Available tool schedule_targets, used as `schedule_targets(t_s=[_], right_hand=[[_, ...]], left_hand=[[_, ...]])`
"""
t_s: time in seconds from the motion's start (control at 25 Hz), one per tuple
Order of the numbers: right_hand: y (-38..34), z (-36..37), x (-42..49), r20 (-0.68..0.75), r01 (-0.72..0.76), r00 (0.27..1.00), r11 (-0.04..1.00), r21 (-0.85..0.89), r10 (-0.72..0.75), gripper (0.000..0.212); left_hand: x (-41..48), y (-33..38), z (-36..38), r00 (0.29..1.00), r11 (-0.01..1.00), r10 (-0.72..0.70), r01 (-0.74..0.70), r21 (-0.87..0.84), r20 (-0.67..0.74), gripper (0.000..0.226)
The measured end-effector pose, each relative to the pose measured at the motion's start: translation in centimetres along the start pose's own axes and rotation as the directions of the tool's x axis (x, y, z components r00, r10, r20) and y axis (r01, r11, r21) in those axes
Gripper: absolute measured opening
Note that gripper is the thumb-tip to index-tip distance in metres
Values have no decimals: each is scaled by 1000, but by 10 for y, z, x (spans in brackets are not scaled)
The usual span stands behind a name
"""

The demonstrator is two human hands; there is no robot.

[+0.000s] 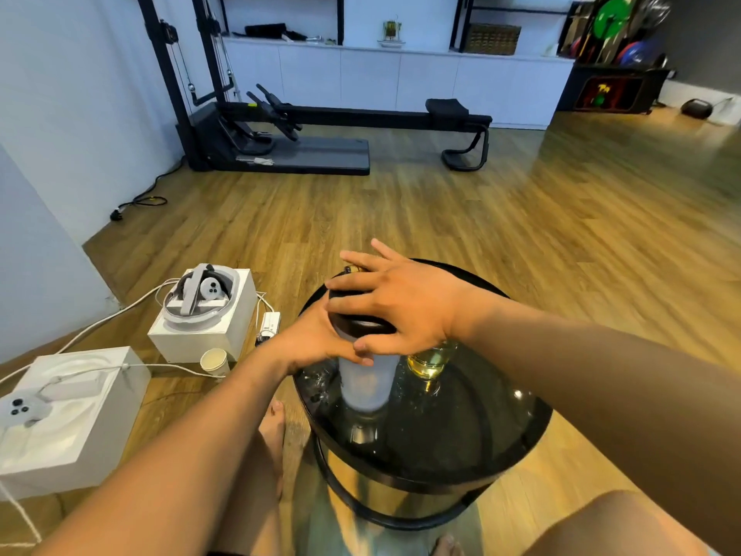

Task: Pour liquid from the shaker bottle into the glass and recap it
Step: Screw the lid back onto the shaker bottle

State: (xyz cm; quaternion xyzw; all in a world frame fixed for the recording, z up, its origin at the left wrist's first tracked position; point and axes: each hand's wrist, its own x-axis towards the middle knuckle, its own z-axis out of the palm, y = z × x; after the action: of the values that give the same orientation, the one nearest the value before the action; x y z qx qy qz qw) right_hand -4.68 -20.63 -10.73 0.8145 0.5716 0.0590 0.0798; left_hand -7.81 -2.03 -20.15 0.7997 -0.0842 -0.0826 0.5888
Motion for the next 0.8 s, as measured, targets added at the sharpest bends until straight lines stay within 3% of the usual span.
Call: schedule_targets(t_s=[0.16,0.32,0.4,0.48,0.6,0.72,0.8], right_hand=[[-4,9,18,-156,39,987,998,44,-32,58],[-31,25,34,-387,-210,889,969,128,244,41],[-39,25,44,-356,-399,835,907,133,420,37],[-47,19,54,-269,-564,773,816,123,575,32],[-58,17,61,-203,-656,712,740,150,672,30],[-45,15,47,-257,-508,798,838,197,545,46],[-20,12,33,-241,-348,888,915,204,392,55]], left_hand=[[6,12,-23,985,993,-95,83,86,145,60],[6,22,-35,966,967,-161,113,226,204,36],[4,18,-30,985,966,-107,71,249,132,42],[0,8,-10,999,970,-7,16,242,-38,59],[-6,-4,28,950,996,-58,76,45,-308,68],[-1,-14,36,924,999,14,4,46,-382,82],[1,-18,25,939,991,47,-2,130,-341,97]])
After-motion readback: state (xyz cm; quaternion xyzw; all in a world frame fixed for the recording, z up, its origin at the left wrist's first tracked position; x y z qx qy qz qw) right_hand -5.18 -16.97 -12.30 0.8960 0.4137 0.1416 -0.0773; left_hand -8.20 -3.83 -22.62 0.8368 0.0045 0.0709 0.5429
